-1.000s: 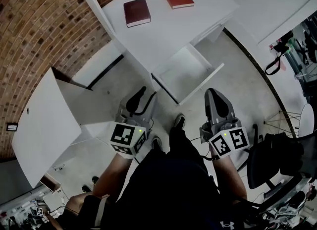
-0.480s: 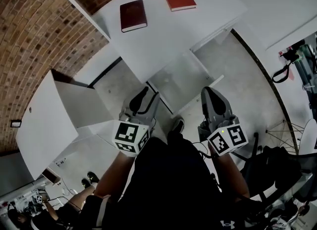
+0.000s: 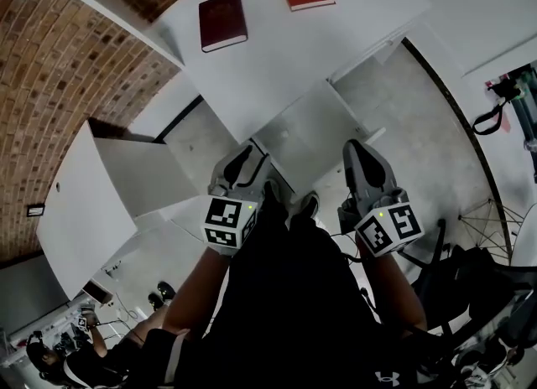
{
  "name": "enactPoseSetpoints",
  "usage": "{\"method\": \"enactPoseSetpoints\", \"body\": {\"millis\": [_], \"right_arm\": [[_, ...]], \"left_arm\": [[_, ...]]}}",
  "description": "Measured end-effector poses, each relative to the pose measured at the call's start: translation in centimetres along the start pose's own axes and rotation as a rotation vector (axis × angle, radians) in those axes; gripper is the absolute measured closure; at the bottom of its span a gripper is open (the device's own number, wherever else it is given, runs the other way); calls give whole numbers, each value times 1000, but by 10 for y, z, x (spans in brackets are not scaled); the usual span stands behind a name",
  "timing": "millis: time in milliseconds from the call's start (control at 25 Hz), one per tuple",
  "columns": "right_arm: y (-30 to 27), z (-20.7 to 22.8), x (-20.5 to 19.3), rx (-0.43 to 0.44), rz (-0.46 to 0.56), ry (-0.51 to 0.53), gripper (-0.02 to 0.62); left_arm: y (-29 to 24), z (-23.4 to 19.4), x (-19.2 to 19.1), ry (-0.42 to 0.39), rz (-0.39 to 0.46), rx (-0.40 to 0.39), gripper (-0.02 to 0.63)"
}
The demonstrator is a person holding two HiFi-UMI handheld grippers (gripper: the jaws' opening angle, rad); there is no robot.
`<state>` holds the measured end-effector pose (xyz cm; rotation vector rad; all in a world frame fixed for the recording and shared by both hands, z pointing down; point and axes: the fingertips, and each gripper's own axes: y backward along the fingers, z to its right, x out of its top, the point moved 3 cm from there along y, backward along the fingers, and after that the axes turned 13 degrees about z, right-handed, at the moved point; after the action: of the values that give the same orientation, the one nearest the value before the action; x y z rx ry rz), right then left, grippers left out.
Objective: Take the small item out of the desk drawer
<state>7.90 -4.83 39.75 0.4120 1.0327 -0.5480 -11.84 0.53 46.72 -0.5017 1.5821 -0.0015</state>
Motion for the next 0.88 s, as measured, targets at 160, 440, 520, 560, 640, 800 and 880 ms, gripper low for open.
{"method": "enactPoseSetpoints", "body": {"millis": [160, 440, 520, 560, 640, 800, 880], "right_arm": [[-11, 11, -6, -47, -10, 1, 592], [-30, 18, -17, -136, -25, 26, 592], [-37, 16, -23, -165, -33, 34, 592], [-40, 14, -26, -180, -37, 38, 592], [-43, 9, -30, -209, -46, 48, 592], [-44, 8, -31, -255, -41, 79, 592], [-42, 15, -28, -277, -28, 88, 592]], "left_arm": [[-19, -13, -22, -4, -60, -28, 448], [-56, -21, -72, -50, -176, -119, 448], [-65, -23, -86, -76, -203, -141, 447], [-69, -23, -94, -91, -222, -158, 448], [-76, -20, -114, -112, -270, -205, 448], [-86, -11, -158, -140, -391, -301, 448], [-95, -10, -174, -166, -436, -325, 448]]}}
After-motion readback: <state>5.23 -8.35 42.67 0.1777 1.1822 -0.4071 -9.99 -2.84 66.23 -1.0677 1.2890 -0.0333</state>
